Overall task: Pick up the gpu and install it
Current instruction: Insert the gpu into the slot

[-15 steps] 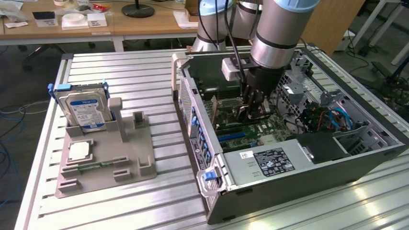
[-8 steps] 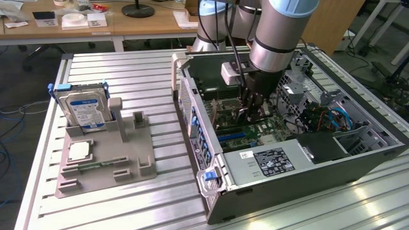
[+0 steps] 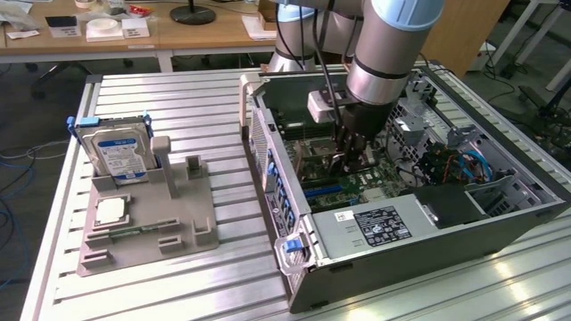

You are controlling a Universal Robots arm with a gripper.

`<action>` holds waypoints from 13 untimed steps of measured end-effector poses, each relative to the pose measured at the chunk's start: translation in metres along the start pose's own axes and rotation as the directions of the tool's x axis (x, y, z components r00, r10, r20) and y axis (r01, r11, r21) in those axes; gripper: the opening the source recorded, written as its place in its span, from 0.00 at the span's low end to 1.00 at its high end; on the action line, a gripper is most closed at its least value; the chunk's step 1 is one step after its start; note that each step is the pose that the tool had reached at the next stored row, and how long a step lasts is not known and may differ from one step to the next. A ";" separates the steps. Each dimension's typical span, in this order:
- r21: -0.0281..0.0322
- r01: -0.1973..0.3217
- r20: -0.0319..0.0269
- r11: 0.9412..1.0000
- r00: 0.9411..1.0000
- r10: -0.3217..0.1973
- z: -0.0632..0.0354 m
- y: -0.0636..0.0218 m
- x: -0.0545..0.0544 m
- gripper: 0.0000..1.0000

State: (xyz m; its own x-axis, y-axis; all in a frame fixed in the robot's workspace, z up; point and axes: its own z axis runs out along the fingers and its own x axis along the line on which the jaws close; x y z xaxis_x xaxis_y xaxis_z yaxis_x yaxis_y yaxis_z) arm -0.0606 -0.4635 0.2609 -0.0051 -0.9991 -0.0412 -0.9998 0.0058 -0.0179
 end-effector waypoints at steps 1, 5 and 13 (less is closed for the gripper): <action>0.000 0.000 0.000 1.000 1.000 0.000 0.0016 0.0003 0.000 0.28; 0.000 0.000 0.000 1.000 1.000 0.000 0.0066 0.0031 0.000 0.28; -0.003 0.000 0.000 1.000 1.000 0.000 0.0134 0.0053 0.001 0.28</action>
State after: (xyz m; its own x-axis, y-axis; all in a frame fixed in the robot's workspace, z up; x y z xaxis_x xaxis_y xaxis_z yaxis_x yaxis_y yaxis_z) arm -0.0657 -0.4640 0.2474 -0.0052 -0.9991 -0.0409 -0.9999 0.0058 -0.0149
